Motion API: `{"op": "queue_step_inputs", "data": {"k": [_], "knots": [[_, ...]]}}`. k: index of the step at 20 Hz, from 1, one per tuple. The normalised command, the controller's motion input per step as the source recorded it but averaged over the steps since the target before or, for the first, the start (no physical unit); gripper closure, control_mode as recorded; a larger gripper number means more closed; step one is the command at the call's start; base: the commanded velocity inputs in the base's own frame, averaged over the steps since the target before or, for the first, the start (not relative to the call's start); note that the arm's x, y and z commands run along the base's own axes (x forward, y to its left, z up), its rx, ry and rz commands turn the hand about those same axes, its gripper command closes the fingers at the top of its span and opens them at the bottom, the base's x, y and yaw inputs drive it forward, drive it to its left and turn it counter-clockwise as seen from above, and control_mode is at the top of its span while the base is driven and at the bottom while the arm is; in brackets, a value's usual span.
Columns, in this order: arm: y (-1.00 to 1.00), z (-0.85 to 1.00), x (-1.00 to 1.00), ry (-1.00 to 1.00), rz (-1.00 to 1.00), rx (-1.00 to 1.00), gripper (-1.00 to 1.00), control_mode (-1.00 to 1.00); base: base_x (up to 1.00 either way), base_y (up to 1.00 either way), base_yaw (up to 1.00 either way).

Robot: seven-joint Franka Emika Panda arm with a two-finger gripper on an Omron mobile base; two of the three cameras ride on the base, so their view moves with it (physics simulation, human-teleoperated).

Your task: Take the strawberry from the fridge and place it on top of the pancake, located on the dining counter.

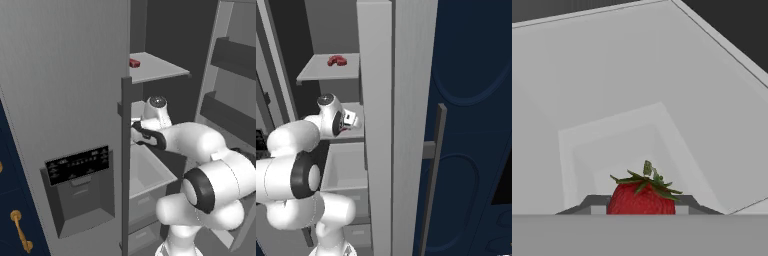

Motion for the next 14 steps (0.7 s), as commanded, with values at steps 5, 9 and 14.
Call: {"op": "queue_step_inputs", "data": {"k": [5, 9, 14], "knots": [[-0.17, 0.55, -1.00, -0.07, 0.00, 0.00, 1.00, -1.00, 0.00, 0.00, 0.00], [-0.02, 0.64, -1.00, 0.00, 0.00, 0.00, 1.00, -1.00, 0.00, 0.00, 0.00], [0.00, 0.58, -1.00, 0.00, 0.00, 0.00, 1.00, -1.00, 0.00, 0.00, 0.00]]}}
